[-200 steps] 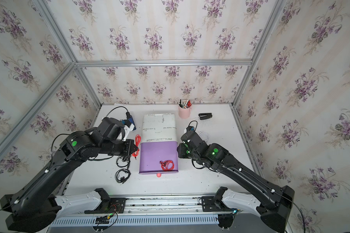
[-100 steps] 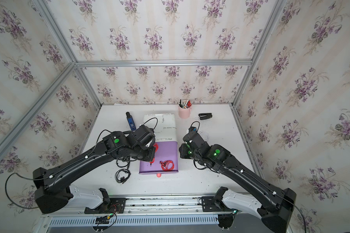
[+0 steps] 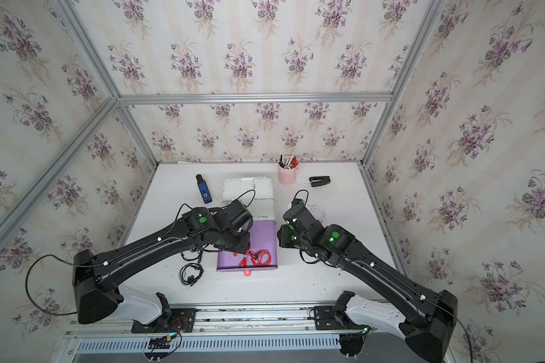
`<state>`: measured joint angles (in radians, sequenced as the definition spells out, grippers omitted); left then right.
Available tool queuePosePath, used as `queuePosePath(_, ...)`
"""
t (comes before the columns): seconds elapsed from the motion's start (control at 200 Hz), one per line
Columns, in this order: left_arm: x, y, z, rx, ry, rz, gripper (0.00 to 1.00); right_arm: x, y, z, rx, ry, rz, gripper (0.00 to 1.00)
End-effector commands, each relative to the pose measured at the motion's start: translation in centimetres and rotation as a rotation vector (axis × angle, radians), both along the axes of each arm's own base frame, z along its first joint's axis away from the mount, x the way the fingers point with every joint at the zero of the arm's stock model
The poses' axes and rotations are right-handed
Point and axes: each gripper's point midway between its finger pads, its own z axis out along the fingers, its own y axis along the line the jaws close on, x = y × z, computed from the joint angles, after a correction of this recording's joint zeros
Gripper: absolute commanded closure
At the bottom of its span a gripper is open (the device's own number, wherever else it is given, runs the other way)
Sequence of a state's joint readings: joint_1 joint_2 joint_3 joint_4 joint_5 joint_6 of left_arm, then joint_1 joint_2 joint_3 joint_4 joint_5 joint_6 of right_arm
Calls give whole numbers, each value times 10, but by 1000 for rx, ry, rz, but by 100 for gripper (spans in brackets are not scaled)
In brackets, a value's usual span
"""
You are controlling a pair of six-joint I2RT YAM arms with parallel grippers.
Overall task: Place the wired earphones into the drawer by color
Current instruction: Place the wired earphones in the drawer, then close the drawer in the storage box.
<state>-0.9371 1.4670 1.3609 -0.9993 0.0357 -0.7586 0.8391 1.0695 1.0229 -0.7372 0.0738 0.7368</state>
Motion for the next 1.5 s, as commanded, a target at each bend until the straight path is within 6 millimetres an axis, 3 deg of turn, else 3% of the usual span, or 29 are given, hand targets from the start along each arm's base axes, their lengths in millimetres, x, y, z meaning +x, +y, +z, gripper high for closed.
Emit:
queuePosePath(0.0,6,-2,16,-32,-50,8,41,3,3,7,17,-19,5,62)
queuePosePath(0.1,6,-1,33,-60,-73,10,38,2,3,13,29,-29,3,61)
queuePosePath(0.235,3,10,89,-160,-174,14,35,-8,16,39,170,-77,79,62)
queuePosePath(0.315,7,20,119,-197,-273,32,34,-27,29,55,308,-100,191,62)
queuePosePath(0.38,16,29,138,-221,-373,49,32,-47,39,63,409,-115,287,70)
queuePosePath(0.49,35,36,155,-230,-452,45,30,-85,54,65,501,-170,380,77)
queuePosePath(0.739,107,40,144,-198,-445,55,35,-151,90,22,418,-130,467,81)
queuePosePath(0.884,158,42,126,-134,-423,64,41,-166,101,3,388,-130,465,82)
queuePosePath(1.054,203,34,130,-72,-461,29,43,-165,112,-15,254,-230,442,81)
queuePosePath(1.164,228,33,122,-16,-468,24,43,-163,121,-30,172,-283,446,82)
queuePosePath(1.269,246,27,105,4,-457,18,44,-163,122,-40,145,-287,429,82)
queuePosePath(1.494,274,22,71,88,-418,-4,44,-154,110,-42,102,-328,378,82)
